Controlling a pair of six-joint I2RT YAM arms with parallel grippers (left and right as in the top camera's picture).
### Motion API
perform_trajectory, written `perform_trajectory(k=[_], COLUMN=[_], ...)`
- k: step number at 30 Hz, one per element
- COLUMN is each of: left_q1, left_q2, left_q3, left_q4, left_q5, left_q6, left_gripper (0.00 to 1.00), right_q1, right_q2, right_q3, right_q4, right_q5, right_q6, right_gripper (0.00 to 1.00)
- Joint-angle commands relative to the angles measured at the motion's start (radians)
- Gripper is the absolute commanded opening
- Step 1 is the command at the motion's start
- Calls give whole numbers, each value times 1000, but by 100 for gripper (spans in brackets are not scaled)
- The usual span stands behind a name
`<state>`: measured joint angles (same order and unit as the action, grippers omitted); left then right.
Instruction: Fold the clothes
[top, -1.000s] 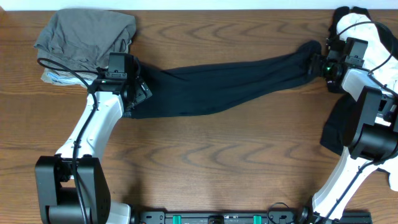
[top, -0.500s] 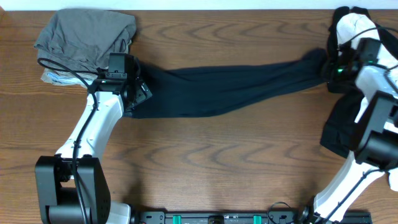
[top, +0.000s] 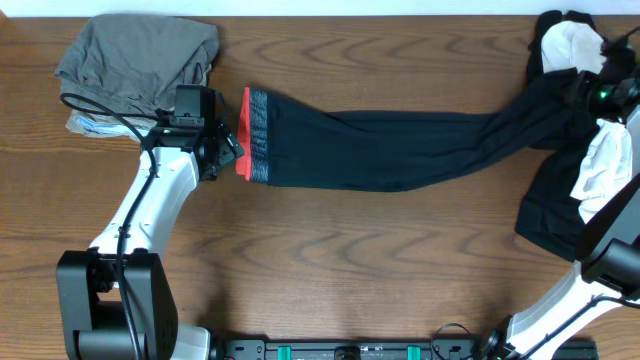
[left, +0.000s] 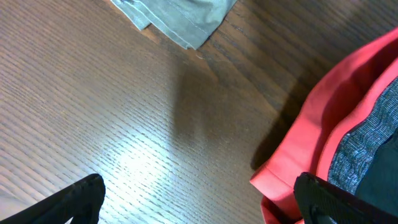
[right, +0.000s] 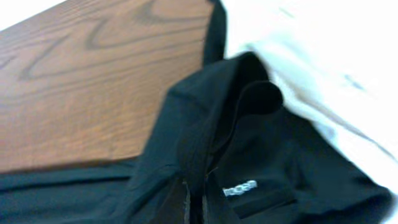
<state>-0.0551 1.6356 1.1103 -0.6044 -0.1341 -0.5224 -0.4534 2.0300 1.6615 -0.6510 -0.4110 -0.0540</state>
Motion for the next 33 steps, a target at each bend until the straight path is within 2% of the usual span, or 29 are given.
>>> perform_trajectory(k=[1, 23, 33], left_q1=[1, 1, 2], left_q2=[-8, -8, -8], left_q3=[18, 18, 18], left_q4=[-6, 7, 8], left_q5=[-4, 18, 18], left_q6=[10, 6, 6], left_gripper=[98, 98, 98], right_q1=[58, 554, 714], right_q2=[-9, -8, -8], right_q3=[11, 11, 11], right_q4=[-18, -122, -208], right_q5=[-54, -65, 39], right_q6=[-60, -29, 37], right_gripper=[1, 1, 1])
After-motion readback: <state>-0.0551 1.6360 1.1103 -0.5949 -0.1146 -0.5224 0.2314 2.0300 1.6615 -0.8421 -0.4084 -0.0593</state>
